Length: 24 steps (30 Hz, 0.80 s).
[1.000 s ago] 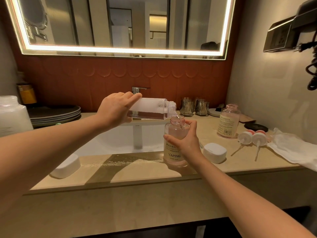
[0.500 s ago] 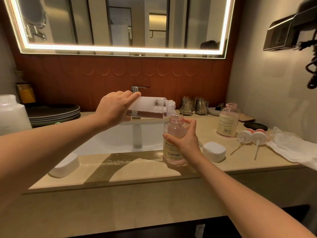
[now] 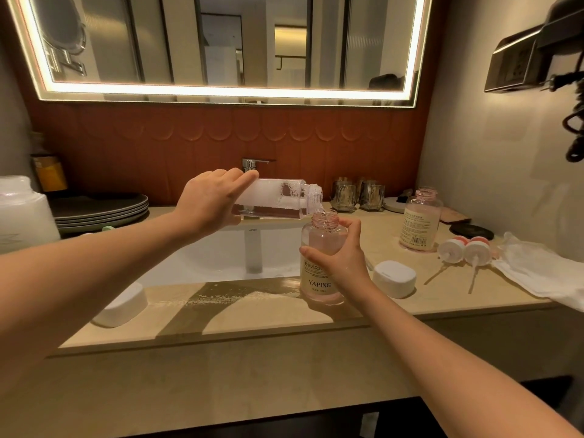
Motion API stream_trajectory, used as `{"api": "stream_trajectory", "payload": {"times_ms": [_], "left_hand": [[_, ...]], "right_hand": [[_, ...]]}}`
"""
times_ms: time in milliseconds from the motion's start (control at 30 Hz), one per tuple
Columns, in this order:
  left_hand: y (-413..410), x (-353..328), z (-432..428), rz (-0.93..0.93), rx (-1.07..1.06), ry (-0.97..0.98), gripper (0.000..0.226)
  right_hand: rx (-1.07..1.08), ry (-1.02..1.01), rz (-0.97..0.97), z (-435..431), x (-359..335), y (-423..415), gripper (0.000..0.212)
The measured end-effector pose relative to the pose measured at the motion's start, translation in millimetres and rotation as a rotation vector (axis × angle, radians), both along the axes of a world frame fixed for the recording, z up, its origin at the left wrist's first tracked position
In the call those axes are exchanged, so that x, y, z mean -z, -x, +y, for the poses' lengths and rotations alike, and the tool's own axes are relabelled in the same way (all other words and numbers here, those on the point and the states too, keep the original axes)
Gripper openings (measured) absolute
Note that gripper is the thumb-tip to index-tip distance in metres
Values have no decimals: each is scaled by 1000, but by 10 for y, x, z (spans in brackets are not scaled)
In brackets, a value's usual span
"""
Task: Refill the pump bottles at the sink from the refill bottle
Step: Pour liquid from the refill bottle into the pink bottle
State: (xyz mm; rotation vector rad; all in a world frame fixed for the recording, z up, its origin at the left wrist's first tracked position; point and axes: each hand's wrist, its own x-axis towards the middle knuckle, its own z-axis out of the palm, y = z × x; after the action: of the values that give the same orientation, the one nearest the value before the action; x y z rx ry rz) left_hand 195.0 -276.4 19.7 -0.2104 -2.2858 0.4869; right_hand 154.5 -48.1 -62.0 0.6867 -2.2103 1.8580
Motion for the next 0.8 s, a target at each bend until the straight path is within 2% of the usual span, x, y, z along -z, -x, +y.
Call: {"api": "stream_trajectory", "payload": {"times_ms": [800], "left_hand": [[4,-36,-2,-3,-12,30,79]], "right_hand": [[-12,-10,-7,14,-4,-11,73]]}}
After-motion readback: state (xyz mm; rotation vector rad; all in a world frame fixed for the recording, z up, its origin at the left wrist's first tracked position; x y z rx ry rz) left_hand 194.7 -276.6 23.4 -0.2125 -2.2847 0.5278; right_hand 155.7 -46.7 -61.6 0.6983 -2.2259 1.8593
